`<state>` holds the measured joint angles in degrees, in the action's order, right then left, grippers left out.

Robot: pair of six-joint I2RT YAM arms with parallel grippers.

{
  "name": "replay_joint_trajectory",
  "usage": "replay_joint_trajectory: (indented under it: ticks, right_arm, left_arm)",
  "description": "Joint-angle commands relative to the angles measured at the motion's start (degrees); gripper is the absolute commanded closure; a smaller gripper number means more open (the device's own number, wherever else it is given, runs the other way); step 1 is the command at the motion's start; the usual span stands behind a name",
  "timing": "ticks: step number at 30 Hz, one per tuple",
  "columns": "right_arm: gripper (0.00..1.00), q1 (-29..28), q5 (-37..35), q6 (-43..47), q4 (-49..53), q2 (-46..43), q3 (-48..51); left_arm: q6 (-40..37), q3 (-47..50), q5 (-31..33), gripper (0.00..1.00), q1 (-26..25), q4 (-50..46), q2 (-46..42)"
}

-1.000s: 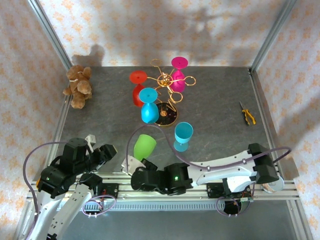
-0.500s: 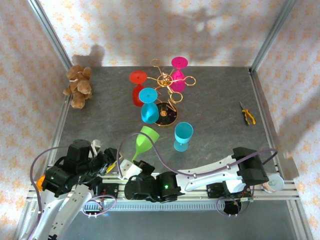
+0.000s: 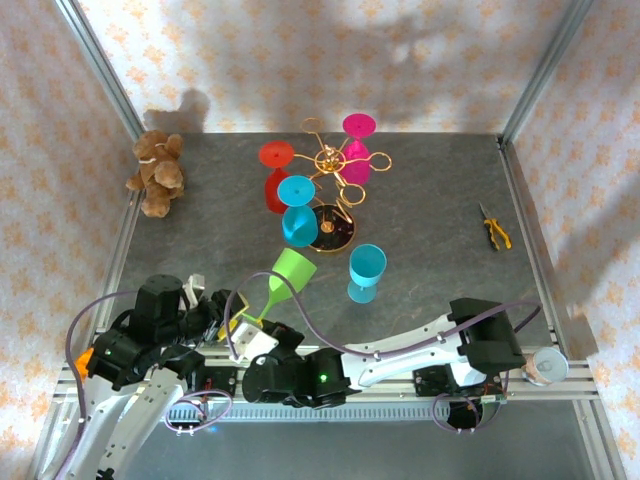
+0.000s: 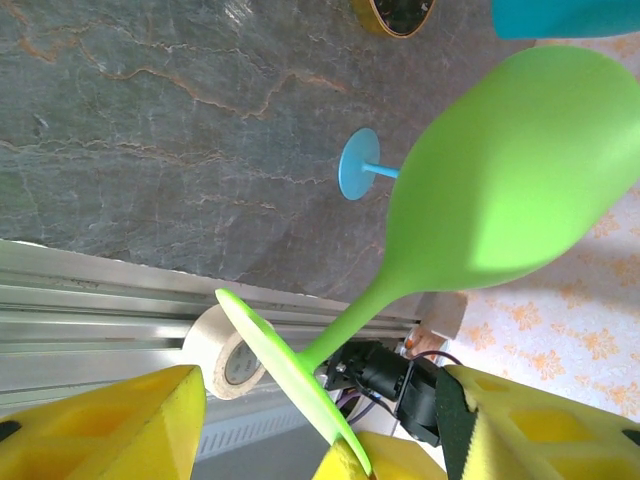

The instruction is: Take the wine glass off the wine glass rack

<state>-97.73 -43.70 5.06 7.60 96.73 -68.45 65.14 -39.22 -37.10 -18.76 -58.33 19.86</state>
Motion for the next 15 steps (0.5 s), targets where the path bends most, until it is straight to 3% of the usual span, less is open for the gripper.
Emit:
replay_joint_trajectory:
  ticks: [1,11,15]
  right_arm:
    - [1.0,-0.53,-4.02,2.99,-3.95,1.4,-1.95]
    - [1.0,-0.53,-4.16,7.87,-9.0,2.56,-3.84]
    - [1.0,-0.53,-3.12,8.96,-9.76,1.55,-4.28]
  left_arm:
    - [0.69,0.2,-0.78,0.38,-0.22,2.42,0.84]
    - [0.86,0.58,-0.45,0.45,-0.22,3.82,1.24]
    - [0.61,1.16,-0.36,0.56,-0.23,4.35,1.33]
